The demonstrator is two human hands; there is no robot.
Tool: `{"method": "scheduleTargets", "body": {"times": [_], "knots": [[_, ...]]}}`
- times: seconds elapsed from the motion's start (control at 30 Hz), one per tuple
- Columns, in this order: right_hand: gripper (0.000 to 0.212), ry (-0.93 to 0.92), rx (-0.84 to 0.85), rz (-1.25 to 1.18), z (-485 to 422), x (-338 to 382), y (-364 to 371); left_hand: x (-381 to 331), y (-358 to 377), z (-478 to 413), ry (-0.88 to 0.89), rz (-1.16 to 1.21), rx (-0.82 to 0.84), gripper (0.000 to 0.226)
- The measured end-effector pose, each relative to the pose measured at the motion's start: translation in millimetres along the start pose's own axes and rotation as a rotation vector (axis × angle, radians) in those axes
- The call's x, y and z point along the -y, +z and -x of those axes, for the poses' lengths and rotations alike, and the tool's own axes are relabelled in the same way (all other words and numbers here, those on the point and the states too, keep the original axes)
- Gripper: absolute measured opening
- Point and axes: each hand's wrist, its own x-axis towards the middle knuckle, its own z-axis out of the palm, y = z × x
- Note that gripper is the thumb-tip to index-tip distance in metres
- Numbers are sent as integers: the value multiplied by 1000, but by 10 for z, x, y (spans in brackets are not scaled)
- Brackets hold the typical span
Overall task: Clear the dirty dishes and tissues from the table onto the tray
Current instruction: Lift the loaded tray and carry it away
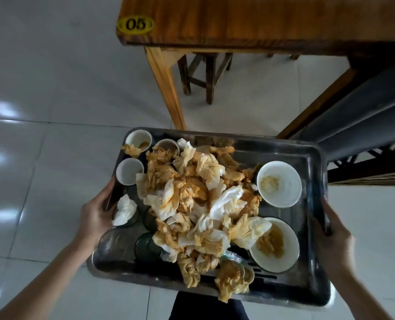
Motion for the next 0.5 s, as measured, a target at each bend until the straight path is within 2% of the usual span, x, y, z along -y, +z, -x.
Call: {"method": "scheduleTargets", "body": {"times": [0.13, 0.33, 0.5], "knots": [[57, 40, -1, -75, 361, 370, -554, -658, -445, 219, 99, -144, -5, 76], [56, 55, -104, -79, 1021, 829, -1386, -1616, -961, 388, 163, -128, 79, 74], [55, 140, -301, -108, 1534, 1002, -2173, -2444, -1011, 271, 309, -171, 200, 68]]}}
